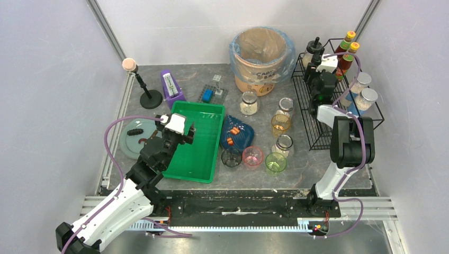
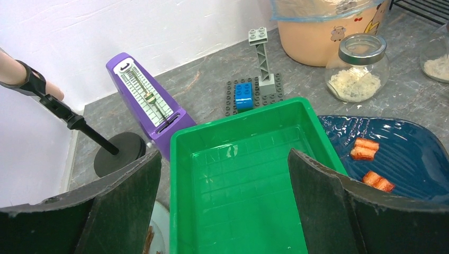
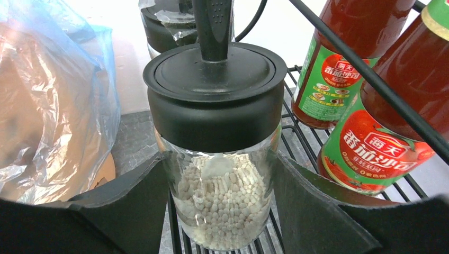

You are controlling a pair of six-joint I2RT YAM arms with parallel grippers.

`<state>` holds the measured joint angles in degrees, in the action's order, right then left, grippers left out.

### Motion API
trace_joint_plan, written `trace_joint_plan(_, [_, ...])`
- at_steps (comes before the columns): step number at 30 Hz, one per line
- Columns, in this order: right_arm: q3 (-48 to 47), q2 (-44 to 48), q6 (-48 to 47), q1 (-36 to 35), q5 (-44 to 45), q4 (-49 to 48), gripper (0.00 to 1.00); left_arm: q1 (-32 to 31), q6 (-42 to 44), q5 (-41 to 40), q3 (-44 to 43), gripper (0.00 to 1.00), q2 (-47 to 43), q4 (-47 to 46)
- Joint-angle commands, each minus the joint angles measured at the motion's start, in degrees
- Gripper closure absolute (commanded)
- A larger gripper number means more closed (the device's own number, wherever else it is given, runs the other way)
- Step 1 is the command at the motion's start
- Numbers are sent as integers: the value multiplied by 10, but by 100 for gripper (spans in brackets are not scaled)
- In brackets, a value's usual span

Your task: Clear the kitchen counter

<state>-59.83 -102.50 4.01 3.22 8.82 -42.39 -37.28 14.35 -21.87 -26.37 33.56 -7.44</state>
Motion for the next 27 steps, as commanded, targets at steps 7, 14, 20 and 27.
trace_joint_plan(7, [-54,-42,26,1,-22,35,59,5,11,13,1,6,-3,-27])
trace_joint_plan(14, [-45,-27,35,1,-13,54,42,6,11,14,1,6,-4,-26])
trace_joint_plan(20, [-22,9,23,1,-10,53,29,6,9,16,1,6,-6,-25])
trace_joint_plan(27, [-5,41,21,1,5,65,20,7,7,20,-1,6,-8,-23])
